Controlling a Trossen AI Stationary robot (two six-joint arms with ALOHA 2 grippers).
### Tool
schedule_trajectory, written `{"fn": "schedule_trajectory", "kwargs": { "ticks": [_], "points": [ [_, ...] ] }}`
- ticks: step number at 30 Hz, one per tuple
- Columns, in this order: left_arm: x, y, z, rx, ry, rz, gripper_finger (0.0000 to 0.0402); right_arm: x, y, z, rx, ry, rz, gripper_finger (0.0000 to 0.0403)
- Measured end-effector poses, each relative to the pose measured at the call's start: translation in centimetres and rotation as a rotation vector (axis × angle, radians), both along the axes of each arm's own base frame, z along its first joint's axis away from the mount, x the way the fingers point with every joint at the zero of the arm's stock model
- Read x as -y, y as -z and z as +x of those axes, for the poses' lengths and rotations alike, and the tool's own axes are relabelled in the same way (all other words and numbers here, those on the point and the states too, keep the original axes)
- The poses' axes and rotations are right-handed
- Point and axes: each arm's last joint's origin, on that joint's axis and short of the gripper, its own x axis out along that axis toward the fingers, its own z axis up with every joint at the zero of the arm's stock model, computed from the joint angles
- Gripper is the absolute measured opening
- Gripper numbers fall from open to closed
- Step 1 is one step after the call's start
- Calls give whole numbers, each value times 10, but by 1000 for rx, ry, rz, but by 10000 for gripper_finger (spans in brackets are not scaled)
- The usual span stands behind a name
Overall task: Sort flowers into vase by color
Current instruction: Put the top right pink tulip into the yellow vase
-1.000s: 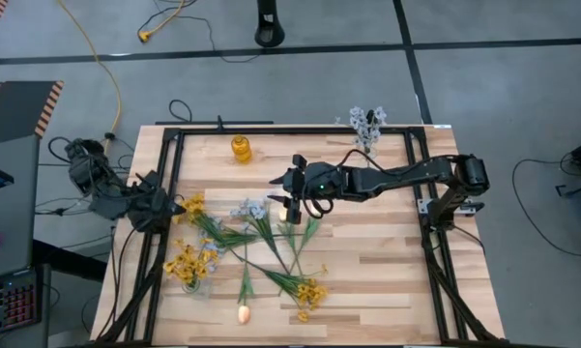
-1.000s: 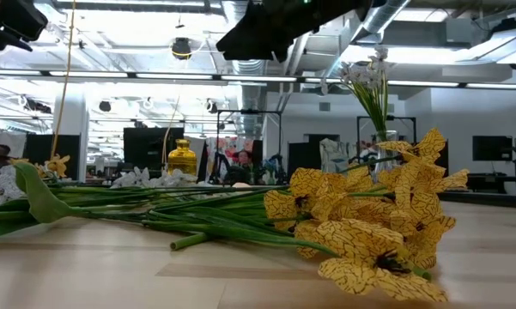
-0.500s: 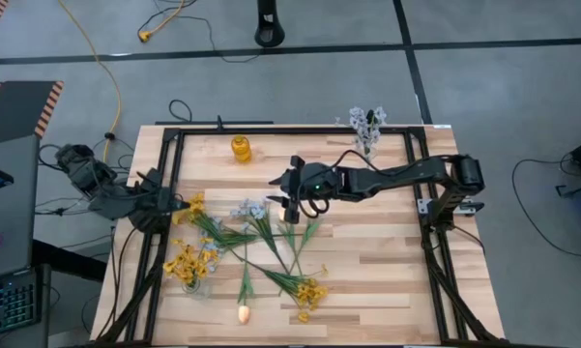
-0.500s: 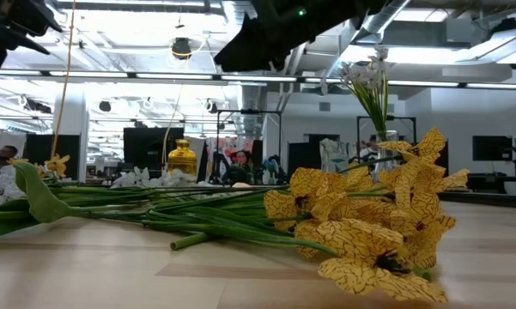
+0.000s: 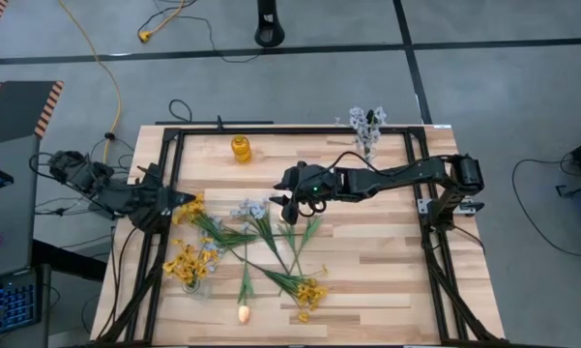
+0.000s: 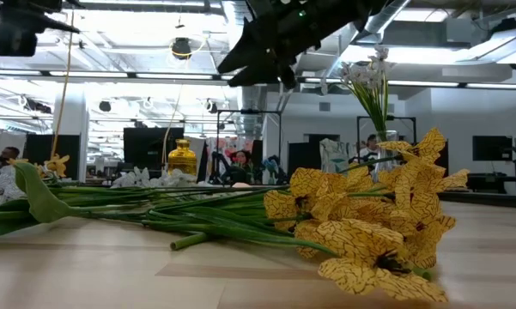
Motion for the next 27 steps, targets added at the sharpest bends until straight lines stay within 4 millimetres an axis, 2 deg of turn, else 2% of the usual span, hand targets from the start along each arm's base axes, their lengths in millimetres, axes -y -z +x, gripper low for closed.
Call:
{"fn": "schedule_trajectory", "kwargs": {
  "ticks": [11, 20, 27],
  "points": [
    [3, 3, 20, -117, 54, 161, 146, -15, 11, -8, -124, 64, 173, 214],
    [-1, -7, 48, -62, 208, 335, 146, -19, 17, -14, -191, 138, 282, 214],
    [-14, -9, 75, -17, 379, 441, 146, -21, 26, -22, -287, 267, 418, 214]
  ]
}}
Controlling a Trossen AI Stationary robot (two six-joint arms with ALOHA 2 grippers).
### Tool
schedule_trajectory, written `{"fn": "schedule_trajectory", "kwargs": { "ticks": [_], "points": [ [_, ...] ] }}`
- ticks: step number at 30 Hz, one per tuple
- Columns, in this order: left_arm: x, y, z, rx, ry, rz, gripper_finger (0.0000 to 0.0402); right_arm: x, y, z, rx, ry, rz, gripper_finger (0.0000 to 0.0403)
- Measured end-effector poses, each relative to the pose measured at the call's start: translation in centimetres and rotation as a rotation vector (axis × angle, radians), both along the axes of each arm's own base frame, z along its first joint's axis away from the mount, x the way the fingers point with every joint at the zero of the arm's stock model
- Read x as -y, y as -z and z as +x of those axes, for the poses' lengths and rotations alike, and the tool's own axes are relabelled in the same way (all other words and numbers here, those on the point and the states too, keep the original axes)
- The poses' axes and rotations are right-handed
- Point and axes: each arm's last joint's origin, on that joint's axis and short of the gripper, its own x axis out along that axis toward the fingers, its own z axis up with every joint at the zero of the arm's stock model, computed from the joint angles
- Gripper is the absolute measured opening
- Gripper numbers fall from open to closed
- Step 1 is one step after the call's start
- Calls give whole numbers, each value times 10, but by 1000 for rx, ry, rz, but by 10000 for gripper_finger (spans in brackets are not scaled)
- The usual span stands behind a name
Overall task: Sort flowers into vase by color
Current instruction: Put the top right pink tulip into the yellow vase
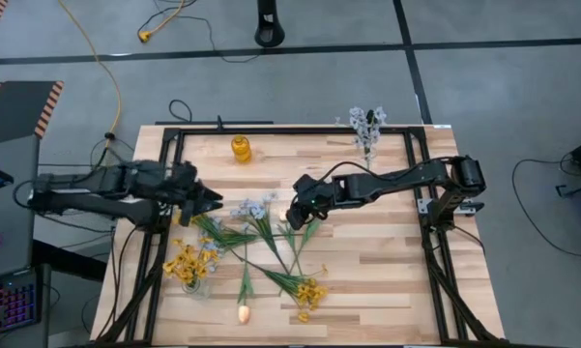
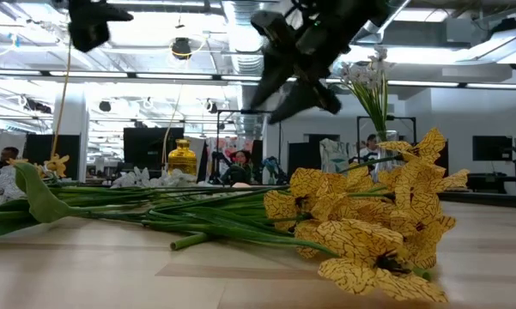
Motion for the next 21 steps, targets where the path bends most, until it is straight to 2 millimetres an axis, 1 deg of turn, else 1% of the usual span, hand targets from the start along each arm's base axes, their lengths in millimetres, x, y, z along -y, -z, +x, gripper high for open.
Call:
{"fn": "schedule_trajectory", "kwargs": {
  "ticks": [4, 10, 16, 21],
  "points": [
    [-11, 5, 10, -30, 43, 58, 146, -7, 7, -8, -93, 93, 88, 214],
    [-24, 11, 19, -78, 40, 130, 146, -18, 12, -18, -181, 249, 194, 214],
    [-28, 13, 22, -89, 47, 180, 146, -25, 19, -27, -233, 428, 218, 214],
    [-28, 14, 23, -91, 53, 190, 146, -34, 32, -34, -248, 529, 270, 214]
  ]
}}
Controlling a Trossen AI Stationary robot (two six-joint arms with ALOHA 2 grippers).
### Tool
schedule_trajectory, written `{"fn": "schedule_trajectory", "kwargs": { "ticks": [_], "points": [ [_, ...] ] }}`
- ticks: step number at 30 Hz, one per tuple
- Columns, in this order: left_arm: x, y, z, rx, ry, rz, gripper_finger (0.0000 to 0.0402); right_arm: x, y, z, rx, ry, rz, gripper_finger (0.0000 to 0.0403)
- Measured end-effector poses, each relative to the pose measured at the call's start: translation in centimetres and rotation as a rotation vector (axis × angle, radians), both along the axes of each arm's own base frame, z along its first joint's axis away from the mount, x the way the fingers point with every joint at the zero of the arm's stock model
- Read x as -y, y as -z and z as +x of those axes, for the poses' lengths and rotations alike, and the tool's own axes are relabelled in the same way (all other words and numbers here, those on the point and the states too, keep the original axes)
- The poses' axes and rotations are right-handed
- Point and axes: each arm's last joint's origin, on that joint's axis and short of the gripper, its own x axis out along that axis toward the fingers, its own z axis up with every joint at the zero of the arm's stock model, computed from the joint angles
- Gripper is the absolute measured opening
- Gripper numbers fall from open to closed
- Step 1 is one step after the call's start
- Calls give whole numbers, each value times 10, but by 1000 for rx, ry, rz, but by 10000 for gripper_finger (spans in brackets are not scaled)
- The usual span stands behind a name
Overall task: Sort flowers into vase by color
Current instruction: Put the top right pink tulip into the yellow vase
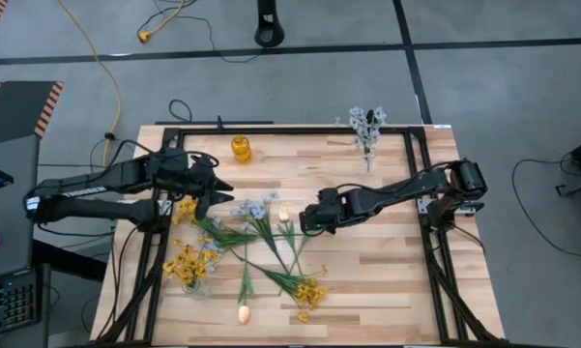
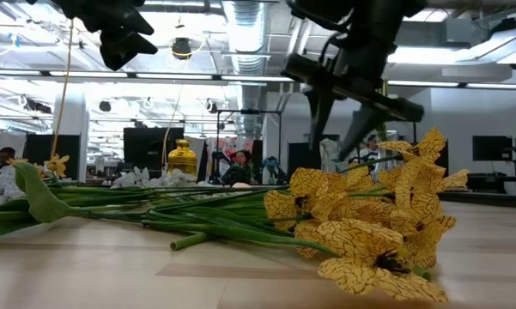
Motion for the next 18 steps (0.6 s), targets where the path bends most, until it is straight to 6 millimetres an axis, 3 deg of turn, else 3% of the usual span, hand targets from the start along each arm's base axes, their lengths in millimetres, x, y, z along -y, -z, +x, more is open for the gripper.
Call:
{"fn": "schedule_trajectory", "kwargs": {
  "ticks": [8, 18],
  "points": [
    [0, 0, 0, -3, 3, 6, 146, -14, 13, 0, 108, 87, -31, 214],
    [0, 1, 0, -8, 3, 5, 146, -40, 53, 24, 167, 8, 28, 179]
  ]
}}
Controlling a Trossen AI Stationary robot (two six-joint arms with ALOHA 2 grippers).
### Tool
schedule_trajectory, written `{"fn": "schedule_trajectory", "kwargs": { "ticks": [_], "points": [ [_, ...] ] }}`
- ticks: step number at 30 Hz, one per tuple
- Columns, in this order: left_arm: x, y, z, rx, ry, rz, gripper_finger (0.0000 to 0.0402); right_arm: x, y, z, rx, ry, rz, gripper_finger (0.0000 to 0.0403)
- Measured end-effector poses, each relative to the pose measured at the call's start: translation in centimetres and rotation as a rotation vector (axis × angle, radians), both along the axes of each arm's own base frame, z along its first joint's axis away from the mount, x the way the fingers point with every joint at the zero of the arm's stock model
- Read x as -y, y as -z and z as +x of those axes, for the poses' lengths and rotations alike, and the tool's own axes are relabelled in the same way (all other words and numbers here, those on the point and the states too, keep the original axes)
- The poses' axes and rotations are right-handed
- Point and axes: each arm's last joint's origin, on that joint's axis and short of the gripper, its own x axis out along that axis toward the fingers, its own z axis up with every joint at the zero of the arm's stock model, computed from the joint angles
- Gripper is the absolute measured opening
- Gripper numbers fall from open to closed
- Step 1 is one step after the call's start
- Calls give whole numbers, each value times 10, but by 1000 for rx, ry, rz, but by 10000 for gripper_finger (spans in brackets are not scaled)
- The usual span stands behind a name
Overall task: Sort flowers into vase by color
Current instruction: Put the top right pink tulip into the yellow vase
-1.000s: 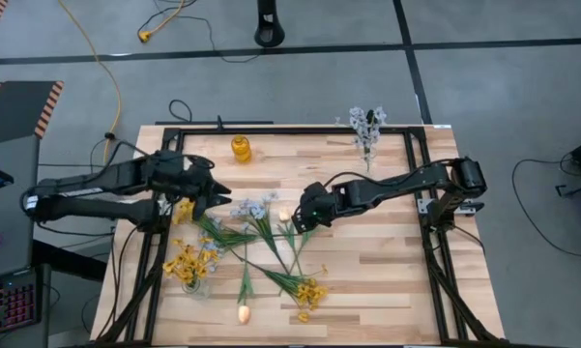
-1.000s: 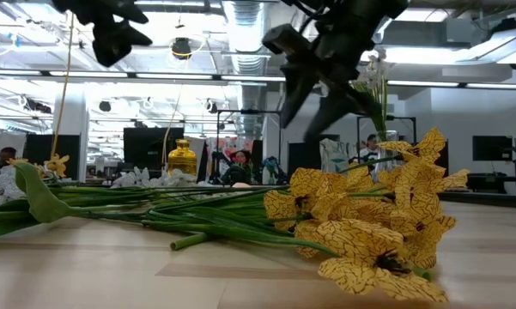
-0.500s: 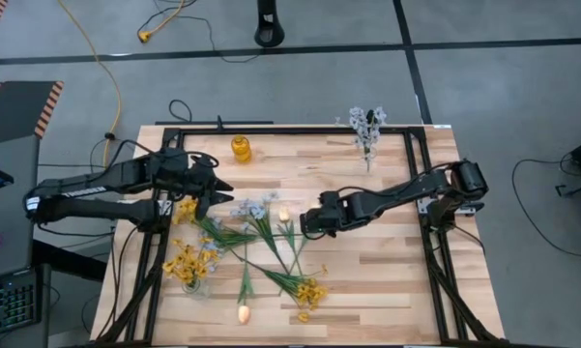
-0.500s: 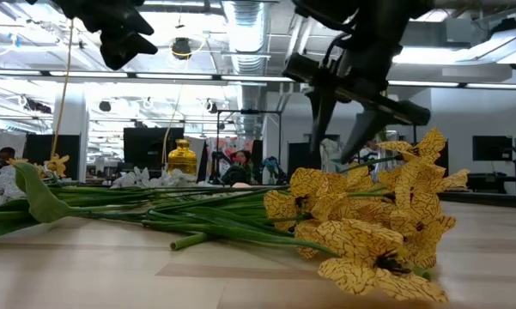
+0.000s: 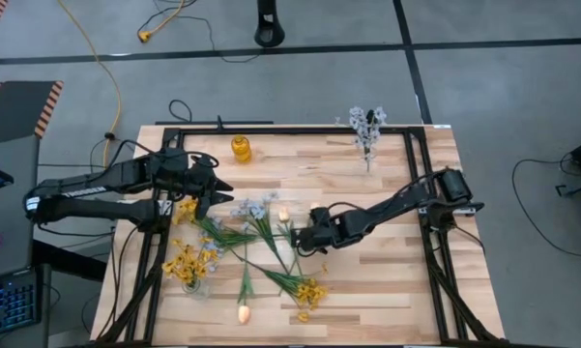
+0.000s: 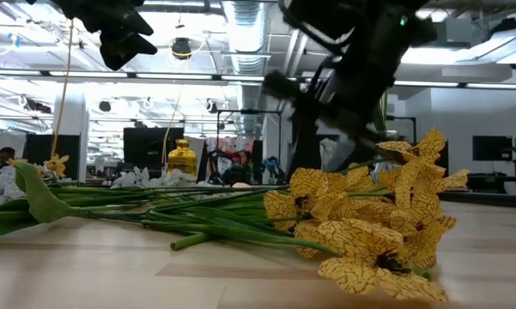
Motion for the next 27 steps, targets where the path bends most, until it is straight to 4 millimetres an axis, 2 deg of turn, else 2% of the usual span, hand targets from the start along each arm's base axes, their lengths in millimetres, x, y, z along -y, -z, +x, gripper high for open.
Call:
{"fn": "schedule_trajectory", "kwargs": {
  "ticks": [5, 14, 27],
  "points": [
    [0, 0, 0, -3, 0, -1, 146, -8, 7, 5, 10, -2, 21, 167],
    [0, 0, 0, -5, 0, -1, 146, -9, 19, 6, -33, -2, 66, 144],
    [0, 0, 0, -3, 0, 0, 146, -8, 22, 5, -62, 9, 63, 76]
  ]
}}
